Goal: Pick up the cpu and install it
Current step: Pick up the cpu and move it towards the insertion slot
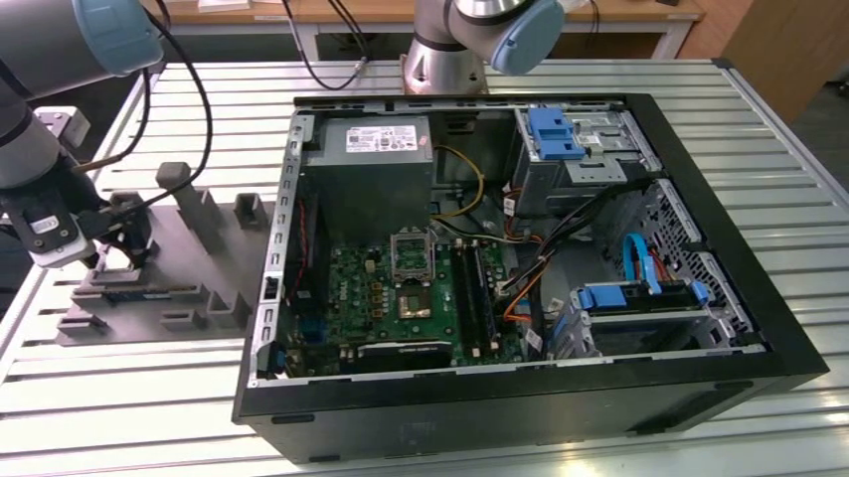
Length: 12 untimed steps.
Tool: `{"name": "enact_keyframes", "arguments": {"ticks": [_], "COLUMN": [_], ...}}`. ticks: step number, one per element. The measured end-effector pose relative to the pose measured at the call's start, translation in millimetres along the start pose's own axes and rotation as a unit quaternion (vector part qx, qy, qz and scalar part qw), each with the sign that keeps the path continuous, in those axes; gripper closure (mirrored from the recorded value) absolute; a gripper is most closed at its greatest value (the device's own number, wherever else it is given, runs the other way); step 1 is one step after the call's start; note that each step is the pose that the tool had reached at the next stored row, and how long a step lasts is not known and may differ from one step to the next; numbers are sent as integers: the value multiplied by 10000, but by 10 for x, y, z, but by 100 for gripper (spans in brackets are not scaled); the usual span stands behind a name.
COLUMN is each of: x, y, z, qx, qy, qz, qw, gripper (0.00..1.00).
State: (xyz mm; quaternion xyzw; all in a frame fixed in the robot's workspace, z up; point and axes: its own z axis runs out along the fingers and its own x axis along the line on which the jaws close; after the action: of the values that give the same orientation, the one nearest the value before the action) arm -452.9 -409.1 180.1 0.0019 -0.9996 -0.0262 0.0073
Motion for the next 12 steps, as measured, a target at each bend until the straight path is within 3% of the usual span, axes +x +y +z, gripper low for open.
{"name": "enact_keyframes", "arguments": {"ticks": [2, 12], "x": [0, 0], "y": [0, 0], "z": [-2, -3], "qx": [0, 1], "qy": [1, 1], "qz": [0, 0], "qw": [10000, 10000], "gripper": [37, 37]}}
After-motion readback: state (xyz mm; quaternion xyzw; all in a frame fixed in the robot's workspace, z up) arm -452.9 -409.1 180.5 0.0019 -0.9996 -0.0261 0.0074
